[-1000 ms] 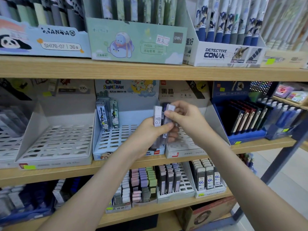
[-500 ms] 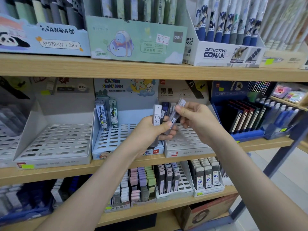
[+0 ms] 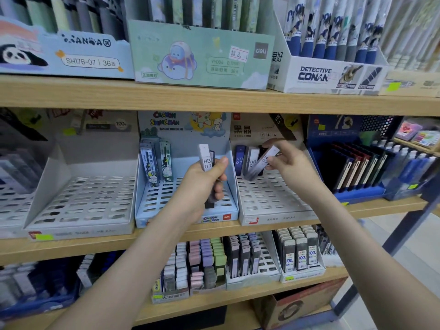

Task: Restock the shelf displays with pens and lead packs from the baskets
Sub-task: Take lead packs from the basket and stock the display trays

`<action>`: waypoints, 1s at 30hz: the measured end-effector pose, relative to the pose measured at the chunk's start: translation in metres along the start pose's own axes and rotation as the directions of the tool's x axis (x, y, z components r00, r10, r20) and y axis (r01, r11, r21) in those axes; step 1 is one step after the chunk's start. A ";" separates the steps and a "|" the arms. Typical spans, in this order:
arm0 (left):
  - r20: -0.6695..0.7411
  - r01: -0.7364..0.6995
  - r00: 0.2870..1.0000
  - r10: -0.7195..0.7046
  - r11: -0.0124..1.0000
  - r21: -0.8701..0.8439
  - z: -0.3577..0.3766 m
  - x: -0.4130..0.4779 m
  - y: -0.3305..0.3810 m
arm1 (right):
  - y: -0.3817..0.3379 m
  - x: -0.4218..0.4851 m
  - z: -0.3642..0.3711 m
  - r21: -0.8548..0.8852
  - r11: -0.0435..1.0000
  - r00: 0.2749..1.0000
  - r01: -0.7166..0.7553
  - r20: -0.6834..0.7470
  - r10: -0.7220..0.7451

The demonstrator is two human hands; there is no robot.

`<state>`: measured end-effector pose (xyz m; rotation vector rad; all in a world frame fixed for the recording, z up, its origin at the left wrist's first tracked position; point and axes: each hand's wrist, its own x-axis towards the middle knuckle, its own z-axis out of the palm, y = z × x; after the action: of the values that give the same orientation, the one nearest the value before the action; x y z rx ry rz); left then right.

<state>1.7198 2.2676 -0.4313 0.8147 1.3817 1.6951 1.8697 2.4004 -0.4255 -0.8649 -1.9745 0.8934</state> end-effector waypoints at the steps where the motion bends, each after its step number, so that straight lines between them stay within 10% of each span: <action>1: 0.009 0.017 1.000 -0.018 1.000 0.006 0.000 0.000 0.001 | 0.001 0.001 -0.001 -0.017 1.000 1.000 0.013 0.002 -0.013; 15: 0.167 0.044 0.986 -0.023 0.991 -0.123 -0.001 -0.009 0.004 | 0.000 0.010 0.000 0.013 0.990 0.986 0.141 0.082 -0.142; 30: 0.211 0.026 0.978 0.010 0.985 -0.169 -0.005 -0.008 -0.002 | -0.013 0.000 0.017 -0.416 0.829 0.905 0.373 -0.035 -0.425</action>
<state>1.7203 2.2583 -0.4340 0.8620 1.0786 1.6436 1.8519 2.3888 -0.4223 -0.6619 -2.1491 0.1826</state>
